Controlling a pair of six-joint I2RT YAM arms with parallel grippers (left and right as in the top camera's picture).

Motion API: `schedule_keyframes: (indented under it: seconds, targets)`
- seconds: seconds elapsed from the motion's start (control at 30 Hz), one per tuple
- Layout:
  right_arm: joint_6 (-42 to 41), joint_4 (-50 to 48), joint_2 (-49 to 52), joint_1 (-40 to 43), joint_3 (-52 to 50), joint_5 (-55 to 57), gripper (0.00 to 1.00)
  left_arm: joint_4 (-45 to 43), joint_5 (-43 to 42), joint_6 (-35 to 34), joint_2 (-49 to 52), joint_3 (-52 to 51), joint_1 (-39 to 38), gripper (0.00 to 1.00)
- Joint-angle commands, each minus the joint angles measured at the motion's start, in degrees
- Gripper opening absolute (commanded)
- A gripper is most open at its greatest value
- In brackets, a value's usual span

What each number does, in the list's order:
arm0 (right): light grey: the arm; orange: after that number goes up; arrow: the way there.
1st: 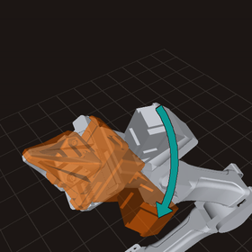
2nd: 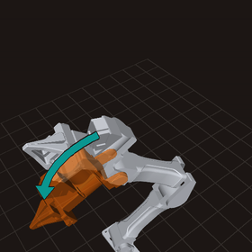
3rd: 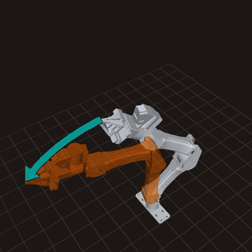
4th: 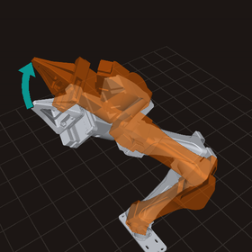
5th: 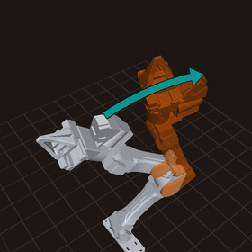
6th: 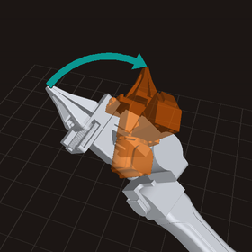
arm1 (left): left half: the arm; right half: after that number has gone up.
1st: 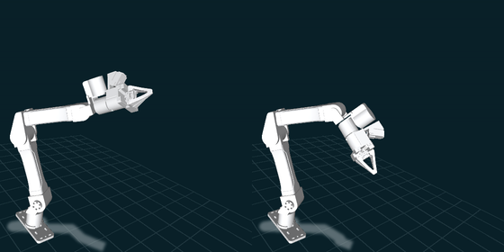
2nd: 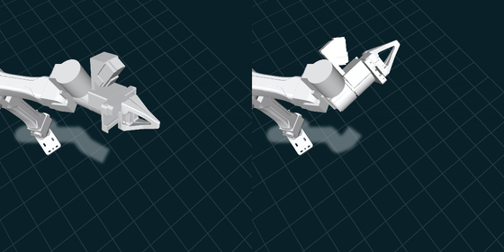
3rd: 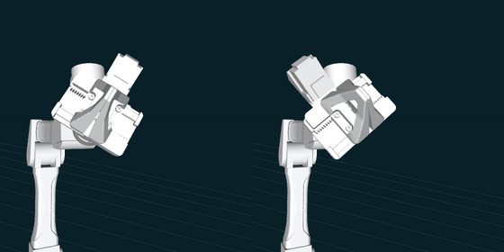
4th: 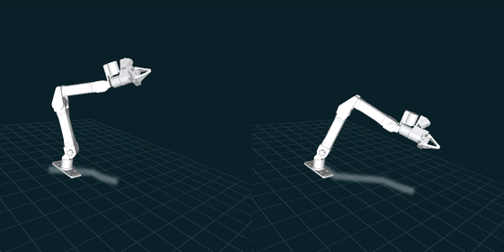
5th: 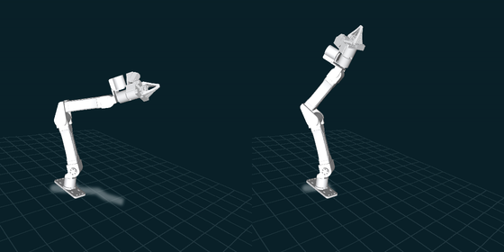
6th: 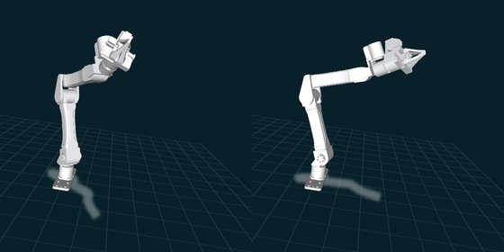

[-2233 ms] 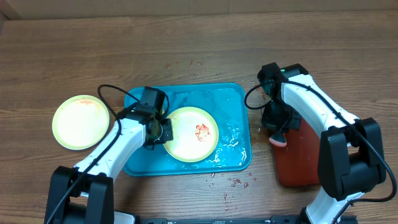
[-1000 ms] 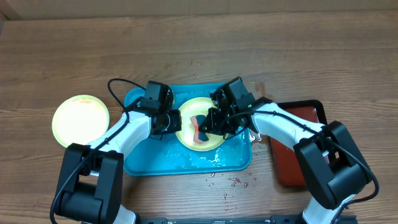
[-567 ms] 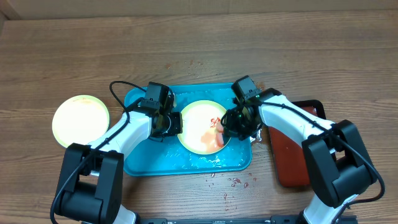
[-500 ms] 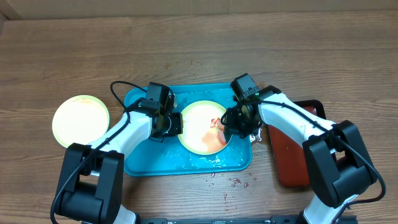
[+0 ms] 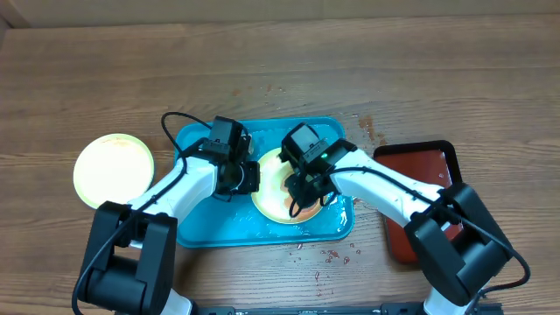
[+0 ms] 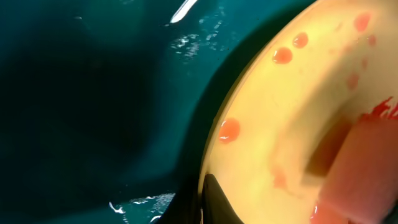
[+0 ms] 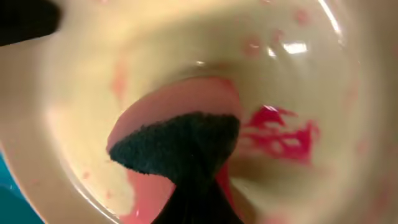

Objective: Clean dirty plates on tray and stack at the side
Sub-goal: 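Scrub the yellow plate with the sponge while the left gripper holds it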

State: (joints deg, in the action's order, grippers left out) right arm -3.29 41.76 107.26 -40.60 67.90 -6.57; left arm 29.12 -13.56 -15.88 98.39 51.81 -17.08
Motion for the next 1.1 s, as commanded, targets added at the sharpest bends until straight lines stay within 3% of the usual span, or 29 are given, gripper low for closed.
schedule_keyframes:
  seconds: [0.0, 0.1, 0.33, 0.6, 0.83, 1.07]
  targets:
    - [6.78, -2.01, -0.66, -1.77, 1.9, 0.66, 0.04, 0.87, 1.68, 1.97, 1.25, -0.37, -3.21, 0.04]
    - [5.31, -5.31, -0.66, -2.03, 1.9, 1.11, 0.04, 1.11, 1.75, 1.95, 1.25, -0.37, -4.39, 0.04]
    - [-6.84, -12.33, -0.52, 2.93, 1.84, 5.68, 0.04, 1.36, 1.75, 0.68, 1.25, -0.37, -4.85, 0.04]
    - [-6.32, 0.63, 0.11, 9.51, 1.46, 8.46, 0.04, 1.29, 1.97, 0.0, 1.25, -0.37, -4.7, 0.04]
    - [-0.76, 9.29, 0.13, 2.97, 1.49, 2.64, 0.04, 1.05, 1.95, 0.02, 1.25, -0.37, -4.7, 0.04]
    - [-3.1, 8.98, 0.13, -1.68, 1.51, -2.54, 0.04, 1.07, 1.95, 0.02, 1.25, -0.37, -4.7, 0.04]
